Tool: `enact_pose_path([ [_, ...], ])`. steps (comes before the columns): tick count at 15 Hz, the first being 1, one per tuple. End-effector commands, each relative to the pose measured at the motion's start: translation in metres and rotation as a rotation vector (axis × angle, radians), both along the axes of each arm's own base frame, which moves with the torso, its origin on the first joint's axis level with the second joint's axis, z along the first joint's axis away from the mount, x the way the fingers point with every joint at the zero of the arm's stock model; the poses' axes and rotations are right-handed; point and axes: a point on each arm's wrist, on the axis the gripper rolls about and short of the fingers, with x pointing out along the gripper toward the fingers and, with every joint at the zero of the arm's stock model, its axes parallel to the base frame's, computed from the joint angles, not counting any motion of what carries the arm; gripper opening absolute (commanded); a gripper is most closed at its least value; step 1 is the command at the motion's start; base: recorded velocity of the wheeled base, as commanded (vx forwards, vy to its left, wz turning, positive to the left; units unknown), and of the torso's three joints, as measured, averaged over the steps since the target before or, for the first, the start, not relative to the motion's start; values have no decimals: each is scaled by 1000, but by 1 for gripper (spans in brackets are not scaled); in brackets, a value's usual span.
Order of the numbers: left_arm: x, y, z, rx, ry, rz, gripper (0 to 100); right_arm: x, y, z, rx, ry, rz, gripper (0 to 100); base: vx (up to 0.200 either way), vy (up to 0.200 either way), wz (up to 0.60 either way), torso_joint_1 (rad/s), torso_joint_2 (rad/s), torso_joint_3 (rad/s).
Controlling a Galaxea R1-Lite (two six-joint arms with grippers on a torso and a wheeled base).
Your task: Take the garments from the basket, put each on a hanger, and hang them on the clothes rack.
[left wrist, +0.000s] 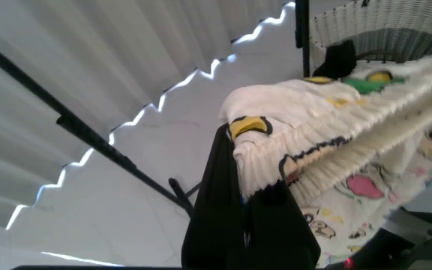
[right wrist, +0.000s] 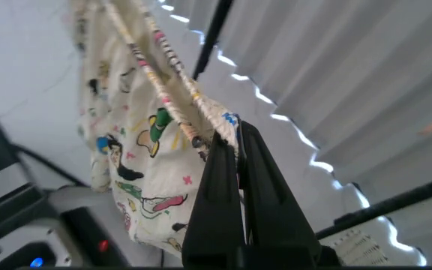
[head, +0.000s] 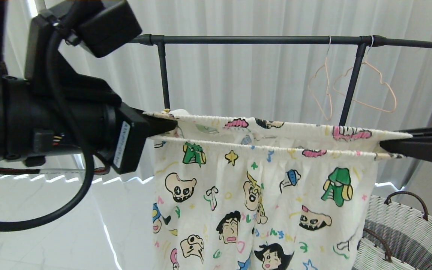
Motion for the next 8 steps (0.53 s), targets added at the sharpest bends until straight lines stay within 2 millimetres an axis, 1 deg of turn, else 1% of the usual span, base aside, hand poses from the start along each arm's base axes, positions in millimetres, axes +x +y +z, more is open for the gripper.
enact_pose_path([
  [1,13,-21,-5,18,22,-31,0,-12,0,-8,-15,10,80,0,0,0,0,0,0,0],
  [4,12,-23,-3,9,22,-54,0,-14,4,-11,-27,16,103,0,0,0,0,0,0,0],
  [8,8,-18,-1,5,16,-53,0,-13,3,-13,-37,18,90,0,0,0,0,0,0,0],
])
